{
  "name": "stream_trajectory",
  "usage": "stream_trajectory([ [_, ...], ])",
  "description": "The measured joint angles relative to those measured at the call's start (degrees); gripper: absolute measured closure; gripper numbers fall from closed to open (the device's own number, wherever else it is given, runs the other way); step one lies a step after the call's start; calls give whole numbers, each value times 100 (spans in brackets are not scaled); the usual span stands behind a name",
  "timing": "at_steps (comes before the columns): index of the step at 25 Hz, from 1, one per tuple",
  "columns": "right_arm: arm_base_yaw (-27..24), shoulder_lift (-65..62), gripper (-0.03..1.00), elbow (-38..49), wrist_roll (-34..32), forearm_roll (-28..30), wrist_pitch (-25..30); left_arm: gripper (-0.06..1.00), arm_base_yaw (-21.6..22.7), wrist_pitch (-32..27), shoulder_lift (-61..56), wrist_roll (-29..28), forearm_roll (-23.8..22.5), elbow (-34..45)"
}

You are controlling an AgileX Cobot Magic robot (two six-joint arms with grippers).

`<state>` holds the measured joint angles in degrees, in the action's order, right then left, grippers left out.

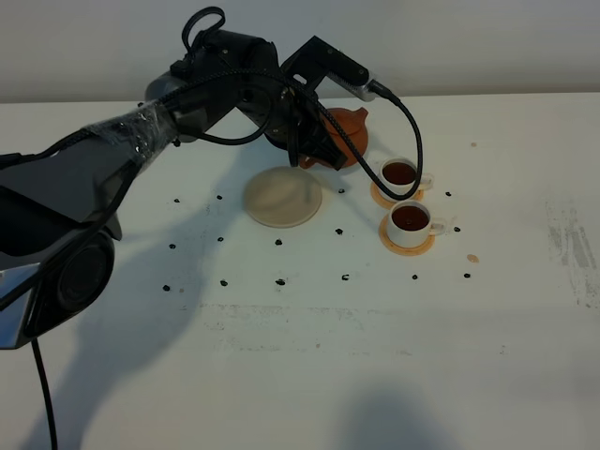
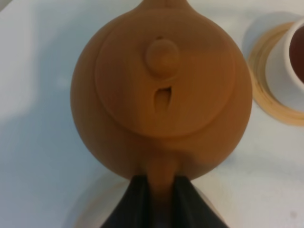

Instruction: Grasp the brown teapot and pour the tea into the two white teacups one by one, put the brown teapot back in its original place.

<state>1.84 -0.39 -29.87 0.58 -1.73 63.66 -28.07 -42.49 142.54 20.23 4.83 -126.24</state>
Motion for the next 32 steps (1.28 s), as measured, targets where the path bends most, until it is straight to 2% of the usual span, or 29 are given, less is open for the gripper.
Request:
stream_trajectory([
  [14, 0, 0, 48, 0, 0, 0, 0, 86, 0, 79, 220, -11, 10, -154],
  [24, 0, 0, 48, 0, 0, 0, 0, 86, 0, -380, 218, -11, -1, -668],
  [29, 0, 0, 48, 0, 0, 0, 0, 86, 0, -474, 111, 99, -1, -646],
  [32, 0, 0, 48, 0, 0, 0, 0, 86, -12, -180, -221, 127, -7, -163],
])
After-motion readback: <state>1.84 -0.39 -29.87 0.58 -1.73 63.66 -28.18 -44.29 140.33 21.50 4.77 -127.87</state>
